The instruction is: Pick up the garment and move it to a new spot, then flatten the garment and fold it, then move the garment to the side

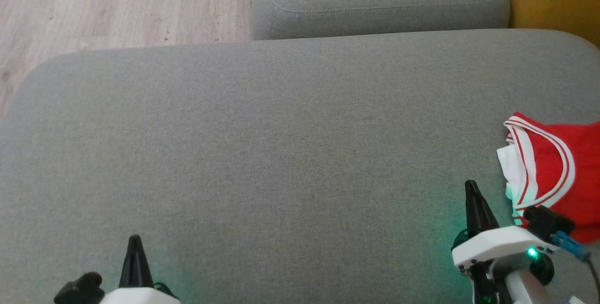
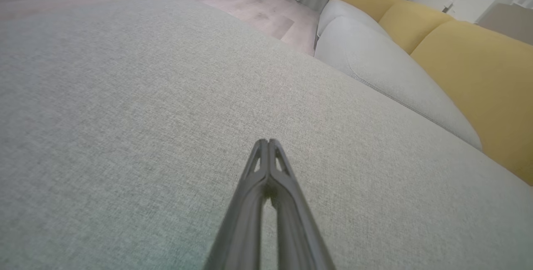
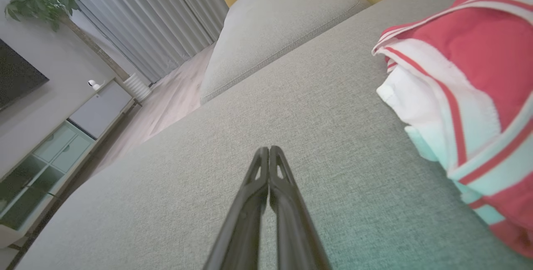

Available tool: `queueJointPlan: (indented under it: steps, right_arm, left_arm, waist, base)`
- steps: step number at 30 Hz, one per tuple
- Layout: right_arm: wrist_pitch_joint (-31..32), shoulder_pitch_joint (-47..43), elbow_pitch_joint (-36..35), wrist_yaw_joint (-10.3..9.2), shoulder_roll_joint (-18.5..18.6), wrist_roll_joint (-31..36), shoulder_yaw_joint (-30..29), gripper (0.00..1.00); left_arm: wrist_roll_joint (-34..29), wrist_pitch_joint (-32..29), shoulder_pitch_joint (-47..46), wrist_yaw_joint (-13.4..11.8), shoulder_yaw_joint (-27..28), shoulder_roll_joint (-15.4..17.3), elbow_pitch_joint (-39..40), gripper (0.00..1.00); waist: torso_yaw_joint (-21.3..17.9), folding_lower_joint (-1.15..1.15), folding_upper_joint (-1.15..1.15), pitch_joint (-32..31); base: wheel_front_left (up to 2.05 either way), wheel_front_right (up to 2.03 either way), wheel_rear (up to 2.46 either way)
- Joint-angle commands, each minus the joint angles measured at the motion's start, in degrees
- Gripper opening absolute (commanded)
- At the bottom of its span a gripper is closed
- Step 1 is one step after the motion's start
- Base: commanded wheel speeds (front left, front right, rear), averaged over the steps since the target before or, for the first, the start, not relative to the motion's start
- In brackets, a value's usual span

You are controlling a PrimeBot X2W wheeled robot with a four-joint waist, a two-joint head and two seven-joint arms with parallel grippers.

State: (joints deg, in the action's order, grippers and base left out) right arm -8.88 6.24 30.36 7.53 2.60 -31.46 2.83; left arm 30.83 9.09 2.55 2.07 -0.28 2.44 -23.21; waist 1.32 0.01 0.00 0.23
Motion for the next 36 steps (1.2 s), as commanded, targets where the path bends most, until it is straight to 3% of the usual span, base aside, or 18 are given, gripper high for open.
queueJointPlan:
  steps: [1, 36]
  right_arm:
    - [0.33, 1.84, -2.31, -0.01, 0.12, -1.63, -0.32, 0.0]
    - [5.94, 1.13, -7.54, -0.02, 0.18, -23.67, -3.69, 0.0]
  left_arm:
    - [1.53, -0.16, -2.51, 0.37, 0.89, 0.2, 2.05, 0.0]
    - [23.84, -5.91, -4.84, 2.25, 3.1, 0.29, 4.69, 0.0]
  waist:
    - [-0.02, 0.0, 0.0, 0.0]
    - [-0.5, 0.0, 0.0, -0.02]
  base:
    - [0.0, 0.0, 0.0]
    - [0.0, 0.0, 0.0]
